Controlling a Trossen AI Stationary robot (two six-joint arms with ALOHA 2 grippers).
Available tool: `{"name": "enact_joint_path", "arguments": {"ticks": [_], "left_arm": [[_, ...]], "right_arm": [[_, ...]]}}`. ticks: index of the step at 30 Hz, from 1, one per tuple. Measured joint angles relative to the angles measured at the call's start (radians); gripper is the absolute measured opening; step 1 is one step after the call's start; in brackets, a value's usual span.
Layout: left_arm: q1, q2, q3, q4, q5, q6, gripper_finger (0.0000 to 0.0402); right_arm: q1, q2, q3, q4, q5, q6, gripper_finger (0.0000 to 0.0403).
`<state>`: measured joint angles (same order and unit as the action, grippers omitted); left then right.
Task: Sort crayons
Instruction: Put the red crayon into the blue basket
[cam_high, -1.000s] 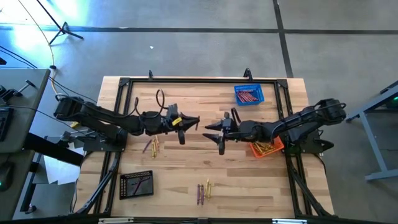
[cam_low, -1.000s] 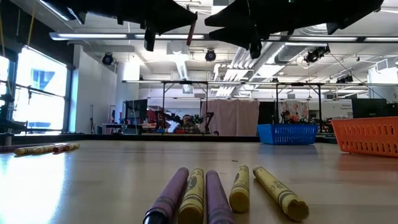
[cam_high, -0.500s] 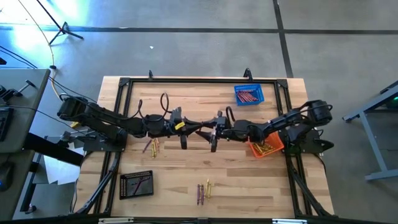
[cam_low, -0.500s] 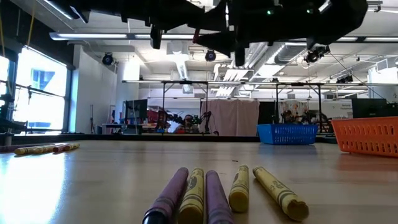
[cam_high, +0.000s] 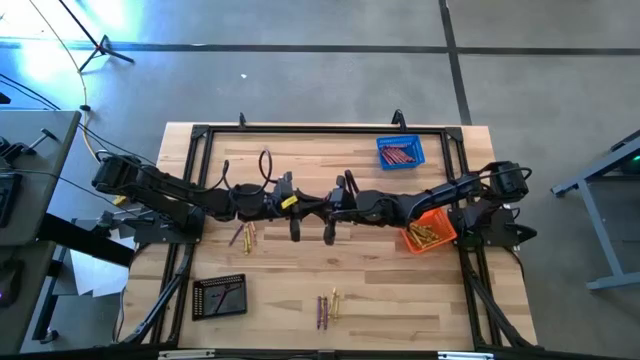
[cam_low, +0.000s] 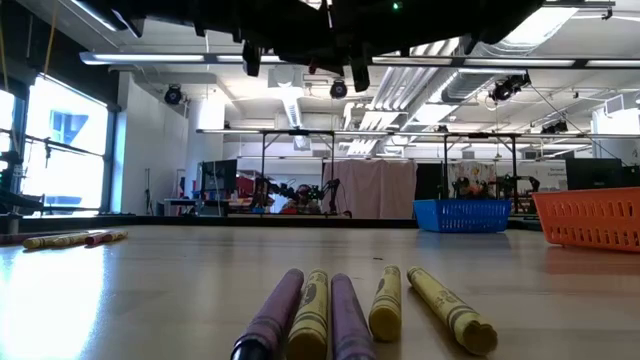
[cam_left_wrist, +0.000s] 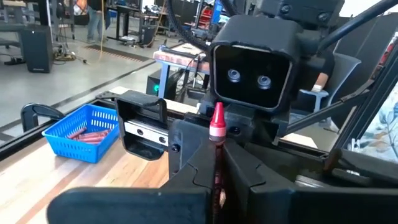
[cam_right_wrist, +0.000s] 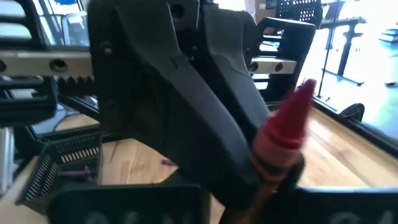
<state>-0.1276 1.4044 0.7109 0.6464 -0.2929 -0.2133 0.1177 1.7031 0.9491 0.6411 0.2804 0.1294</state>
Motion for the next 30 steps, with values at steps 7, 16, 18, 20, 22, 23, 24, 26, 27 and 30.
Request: {"name": "enact_joint_path", "arguments": {"ticks": [7,16,18,20,22,23,24,26,27,30], "left_arm": [[0.0,0.0,0.0,-0.008,-0.002,0.003,0.0022],[0.0,0.0,0.0,-0.017,-0.047,0.036,0.0026],[0.0,0.0,0.001,-0.019,-0.06,0.047,0.0026],[0.0,0.0,0.001,-0.02,-0.072,0.06,0.0026],[0.0,0.0,0.001,-0.02,-0.087,0.076,0.0026],[0.001,0.0,0.001,-0.021,-0.095,0.086,0.0026],[0.001,0.0,0.001,-0.022,-0.108,0.094,0.0026],[0.001,0.0,0.001,-0.024,-0.135,0.103,0.0026],[0.002,0.0,0.001,-0.024,-0.148,0.106,0.0026],[0.002,0.0,0.001,-0.03,-0.168,0.125,0.0026]], "right_arm": [[0.0,-0.012,0.005,-0.056,0.007,-0.003,0.0004],[-0.001,-0.091,0.005,-0.197,0.036,-0.007,0.0],[-0.001,-0.112,0.005,-0.232,0.041,-0.007,0.0],[-0.001,-0.131,0.005,-0.265,0.052,-0.007,0.0],[-0.001,-0.149,0.005,-0.298,0.056,0.002,0.0],[-0.001,-0.156,0.005,-0.311,0.056,0.004,0.0],[0.0,-0.161,0.005,-0.326,0.055,0.007,0.0],[0.0,-0.167,0.005,-0.358,0.052,0.025,0.0],[0.0,-0.171,0.005,-0.379,0.052,0.026,0.0],[0.0,-0.182,0.005,-0.409,0.067,0.027,0.0]]}}
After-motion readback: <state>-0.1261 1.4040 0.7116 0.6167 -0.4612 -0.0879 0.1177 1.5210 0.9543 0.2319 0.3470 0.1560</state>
